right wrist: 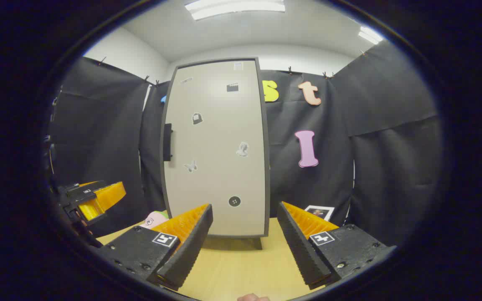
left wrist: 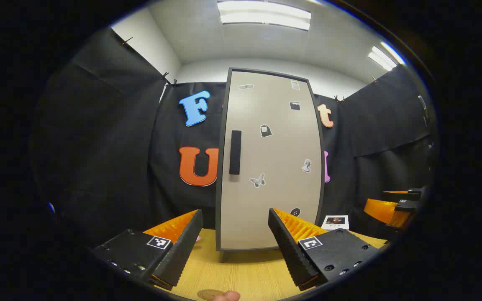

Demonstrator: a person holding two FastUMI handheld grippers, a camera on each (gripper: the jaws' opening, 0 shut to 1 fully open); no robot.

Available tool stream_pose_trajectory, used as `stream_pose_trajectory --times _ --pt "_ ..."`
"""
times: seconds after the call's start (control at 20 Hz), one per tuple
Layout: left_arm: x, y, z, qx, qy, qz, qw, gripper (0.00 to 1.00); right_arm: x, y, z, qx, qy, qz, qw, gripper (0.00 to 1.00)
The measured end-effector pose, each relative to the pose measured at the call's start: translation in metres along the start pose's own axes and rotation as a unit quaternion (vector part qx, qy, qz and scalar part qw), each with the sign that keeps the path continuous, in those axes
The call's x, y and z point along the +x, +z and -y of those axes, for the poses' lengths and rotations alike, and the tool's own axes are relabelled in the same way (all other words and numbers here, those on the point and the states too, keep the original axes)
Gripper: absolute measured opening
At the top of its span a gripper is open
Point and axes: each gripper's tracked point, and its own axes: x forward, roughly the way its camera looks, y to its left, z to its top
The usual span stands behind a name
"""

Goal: Open the cabinet door with the right hand, grasp the bottle in the cabinet with the left hand and place it on the coaster, then close the cabinet door with the right hand.

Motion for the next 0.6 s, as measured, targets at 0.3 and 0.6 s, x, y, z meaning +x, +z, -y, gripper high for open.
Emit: stream_pose_trajectory --times 0.3,0.6 --pt "-0.0023 -0.0026 0.0026 0.004 -0.004 -0.006 1.0 0.95 -0.0029 0.0031 0.0016 -0.011 -0.003 0.006 1.0 0.96" --pt "-0.0009 -0.002 0.0078 -0.003 -0.013 -0.004 1.0 0.95 -0.0065 0.0106 0.0026 -0.011 -0.006 0.015 1.0 1.0"
